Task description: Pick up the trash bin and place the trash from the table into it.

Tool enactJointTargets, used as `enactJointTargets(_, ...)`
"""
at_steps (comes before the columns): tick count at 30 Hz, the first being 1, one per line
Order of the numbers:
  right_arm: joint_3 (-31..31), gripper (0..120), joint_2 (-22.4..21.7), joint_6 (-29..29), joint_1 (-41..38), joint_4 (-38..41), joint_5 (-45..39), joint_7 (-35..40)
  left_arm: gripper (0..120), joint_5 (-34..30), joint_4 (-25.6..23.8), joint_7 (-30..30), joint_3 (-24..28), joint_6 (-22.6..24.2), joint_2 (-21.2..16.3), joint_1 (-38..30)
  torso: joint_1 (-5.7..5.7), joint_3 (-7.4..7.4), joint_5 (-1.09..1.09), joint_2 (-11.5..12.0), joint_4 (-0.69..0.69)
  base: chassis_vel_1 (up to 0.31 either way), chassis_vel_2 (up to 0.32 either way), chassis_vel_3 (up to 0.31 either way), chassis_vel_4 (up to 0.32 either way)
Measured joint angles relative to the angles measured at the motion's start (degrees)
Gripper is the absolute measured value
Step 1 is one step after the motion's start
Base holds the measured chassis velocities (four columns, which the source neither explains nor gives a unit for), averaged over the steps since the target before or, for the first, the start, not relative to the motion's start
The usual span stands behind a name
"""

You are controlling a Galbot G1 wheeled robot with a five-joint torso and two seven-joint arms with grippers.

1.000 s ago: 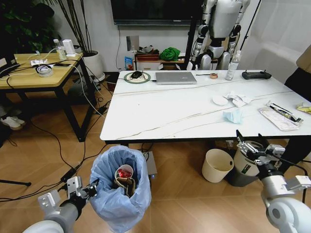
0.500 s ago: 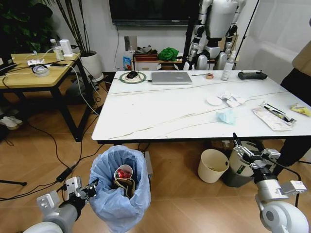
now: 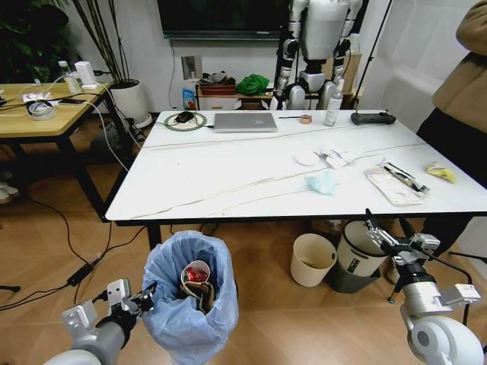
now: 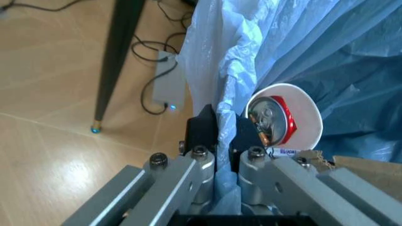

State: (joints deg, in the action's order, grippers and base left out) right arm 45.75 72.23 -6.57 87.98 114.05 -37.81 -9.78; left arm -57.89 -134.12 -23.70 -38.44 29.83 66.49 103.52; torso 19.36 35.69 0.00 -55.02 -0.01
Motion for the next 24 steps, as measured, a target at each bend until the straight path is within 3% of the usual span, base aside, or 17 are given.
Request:
enactJointTargets(9,-1.5,100,-0.4,-1.6,-0.6,-0.8,1.7,-0.6,0,0.4,0.1,0.1,0.3,-0.1,0.6,-0.1,0.0,0.0,0.03,0.0,0.0,-0.133,-0.133,0.118,0.13)
enactJointTargets(20,-3.1,100,-2.3,-2.1,-2.1,-0.8,3.5,-0.3,0,0.7,0.5,0.3,0.3,-0.3,0.9,-0.2,0.0,0.0,0.01,0.0,0.0,-0.003,-0.001,-0.001,-0.001)
enactJointTargets(24,-6.7,100,-7.6,-0.4,-5.2,2.1,0.6,1.8,0,0.7,0.8,0.2,0.1,-0.3,0.8,0.1,0.0,0.0,0.0,0.0,0.01,0.0,0.0,0.0,0.0)
